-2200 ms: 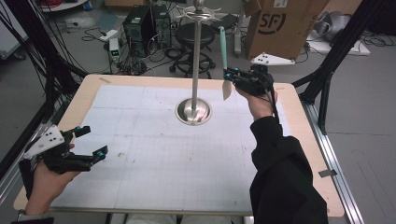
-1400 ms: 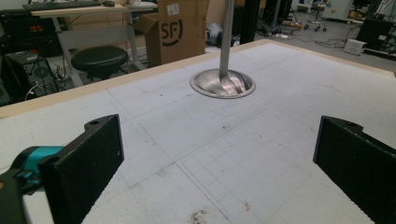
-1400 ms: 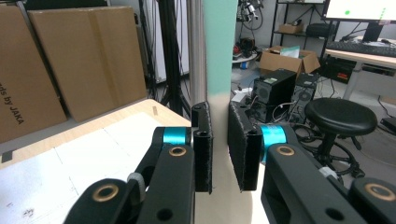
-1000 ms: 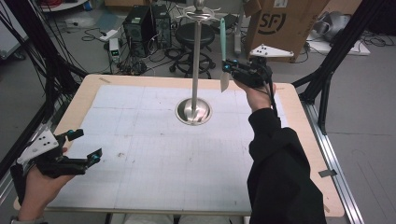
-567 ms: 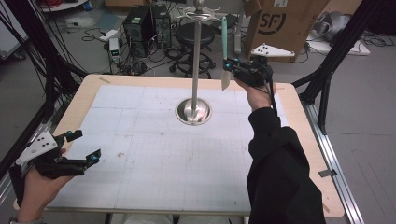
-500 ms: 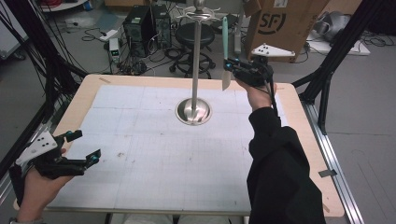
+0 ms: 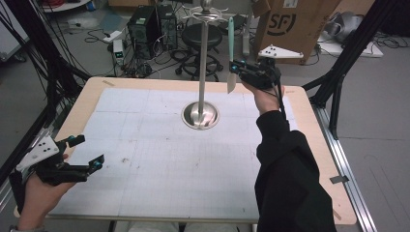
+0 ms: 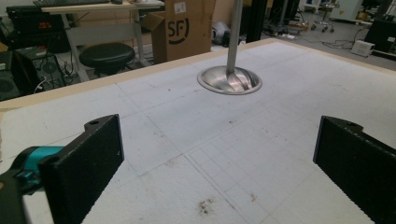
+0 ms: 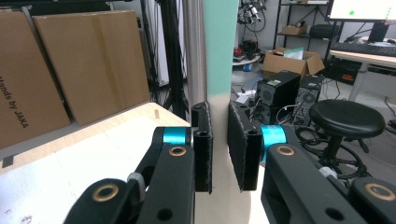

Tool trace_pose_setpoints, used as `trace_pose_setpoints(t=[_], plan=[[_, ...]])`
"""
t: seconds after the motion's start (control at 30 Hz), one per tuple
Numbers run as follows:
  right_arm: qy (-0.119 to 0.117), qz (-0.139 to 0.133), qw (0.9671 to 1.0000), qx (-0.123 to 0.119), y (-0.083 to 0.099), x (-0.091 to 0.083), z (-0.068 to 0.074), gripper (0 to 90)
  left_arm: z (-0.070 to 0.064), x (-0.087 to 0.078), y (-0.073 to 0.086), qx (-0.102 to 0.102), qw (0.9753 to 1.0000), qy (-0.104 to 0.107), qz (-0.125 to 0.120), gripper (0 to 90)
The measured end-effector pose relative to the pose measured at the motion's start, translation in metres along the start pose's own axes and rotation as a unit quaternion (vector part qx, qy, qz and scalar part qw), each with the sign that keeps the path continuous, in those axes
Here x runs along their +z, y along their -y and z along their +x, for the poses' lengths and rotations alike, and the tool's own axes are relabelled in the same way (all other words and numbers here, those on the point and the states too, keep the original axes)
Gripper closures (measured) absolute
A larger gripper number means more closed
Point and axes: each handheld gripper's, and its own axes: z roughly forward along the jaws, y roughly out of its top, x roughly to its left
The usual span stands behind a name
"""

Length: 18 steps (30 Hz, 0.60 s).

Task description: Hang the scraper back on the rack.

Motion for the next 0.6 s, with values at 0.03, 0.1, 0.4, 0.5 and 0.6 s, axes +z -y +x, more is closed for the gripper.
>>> trace_pose_setpoints(t=[0.03,0.1,0.4,0.5,0.6], plan=[[-0.001,-0.001,1.0000,-0.003,0.0000,0.0003,-0.0002,81.0,0.0001,0.0001,0.0002,-0.001,1.0000,0.000,0.000,2.2],[-0.003,0.001,1.0000,-0.002,0.0002,0.0008,0.0005,80.9,0.0004,0.0003,0.0007,-0.001,1.0000,0.000,0.001,2.3],[-0.017,0.001,0.9998,-0.006,-0.0001,0.0028,0.0039,81.0,0.0004,0.0004,0.0010,-0.001,1.0000,0.000,0.002,2.2],[-0.019,0.002,0.9998,-0.008,0.0001,0.0035,0.0042,81.1,0.0005,0.0004,0.0011,-0.001,1.0000,-0.001,0.002,2.2],[-0.018,0.005,0.9998,-0.005,0.0008,0.0040,0.0040,81.1,0.0006,0.0003,0.0012,-0.001,1.0000,0.000,0.002,2.3]])
